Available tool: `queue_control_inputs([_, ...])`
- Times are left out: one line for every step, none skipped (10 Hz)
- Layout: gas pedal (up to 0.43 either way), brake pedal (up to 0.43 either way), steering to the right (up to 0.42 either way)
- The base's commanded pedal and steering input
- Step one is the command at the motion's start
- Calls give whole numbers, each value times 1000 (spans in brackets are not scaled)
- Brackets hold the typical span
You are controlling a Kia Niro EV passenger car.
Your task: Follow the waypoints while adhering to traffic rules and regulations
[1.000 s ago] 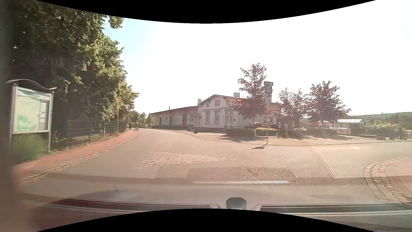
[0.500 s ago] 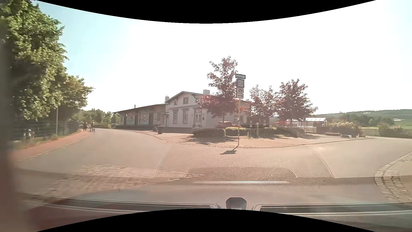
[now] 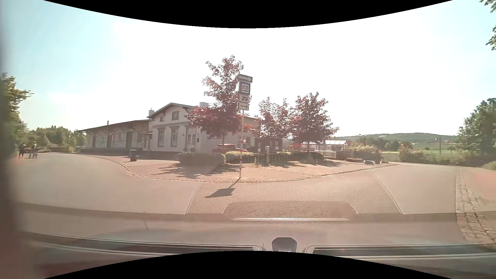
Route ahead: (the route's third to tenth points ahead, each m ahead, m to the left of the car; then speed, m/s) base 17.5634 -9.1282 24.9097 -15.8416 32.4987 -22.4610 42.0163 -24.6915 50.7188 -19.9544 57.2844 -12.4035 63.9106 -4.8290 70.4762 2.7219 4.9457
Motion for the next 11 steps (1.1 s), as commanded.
queue_control_inputs([169,6,327])
queue_control_inputs([177,6,330])
queue_control_inputs([177,6,336])
queue_control_inputs([177,6,336])
queue_control_inputs([177,6,332])
queue_control_inputs([177,0,329])
queue_control_inputs([177,6,329])
queue_control_inputs([177,6,327])
queue_control_inputs([177,6,317])
queue_control_inputs([177,6,306])
queue_control_inputs([177,6,294])
